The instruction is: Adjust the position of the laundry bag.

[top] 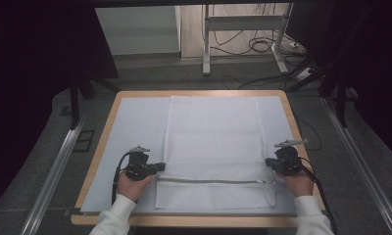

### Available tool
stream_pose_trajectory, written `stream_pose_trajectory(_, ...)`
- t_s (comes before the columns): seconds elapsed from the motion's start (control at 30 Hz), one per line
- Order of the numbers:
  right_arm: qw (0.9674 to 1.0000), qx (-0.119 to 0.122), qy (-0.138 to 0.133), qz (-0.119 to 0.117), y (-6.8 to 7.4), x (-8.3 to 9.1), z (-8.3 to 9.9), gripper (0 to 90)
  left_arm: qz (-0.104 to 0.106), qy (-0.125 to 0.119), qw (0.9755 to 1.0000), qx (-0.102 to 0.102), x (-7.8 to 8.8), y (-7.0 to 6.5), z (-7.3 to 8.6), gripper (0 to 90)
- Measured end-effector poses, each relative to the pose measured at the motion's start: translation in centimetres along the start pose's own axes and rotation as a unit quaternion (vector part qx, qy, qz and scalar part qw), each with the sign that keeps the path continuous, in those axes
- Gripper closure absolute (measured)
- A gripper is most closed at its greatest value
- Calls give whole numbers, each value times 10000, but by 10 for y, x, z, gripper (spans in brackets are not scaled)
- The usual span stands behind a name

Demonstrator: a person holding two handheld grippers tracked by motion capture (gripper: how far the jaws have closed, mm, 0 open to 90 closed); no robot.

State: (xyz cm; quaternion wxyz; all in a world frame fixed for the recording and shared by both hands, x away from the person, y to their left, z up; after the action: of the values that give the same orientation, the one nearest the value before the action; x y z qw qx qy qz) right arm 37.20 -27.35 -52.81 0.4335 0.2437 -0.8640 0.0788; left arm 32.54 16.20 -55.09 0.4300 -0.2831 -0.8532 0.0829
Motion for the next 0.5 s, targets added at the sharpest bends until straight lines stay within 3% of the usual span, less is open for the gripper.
stream_pose_trajectory(0.5,9997,228,-7,-16,22,-10,-6,875,-143,-27,9999,64,13,18,5,899)
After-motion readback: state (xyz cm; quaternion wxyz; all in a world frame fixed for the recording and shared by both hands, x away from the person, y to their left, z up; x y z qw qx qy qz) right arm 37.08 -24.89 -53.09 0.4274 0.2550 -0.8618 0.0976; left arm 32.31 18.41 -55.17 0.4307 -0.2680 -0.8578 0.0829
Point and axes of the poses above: each handheld gripper's, and its own axes: x roughly backward along the jaws, z roughly out of its underside, y roughly to its left, the point moved 4 cm from there along -x, roughly forward along the jaws, and after that the axes turned 1 degree about -z, right-handed, at the moved point
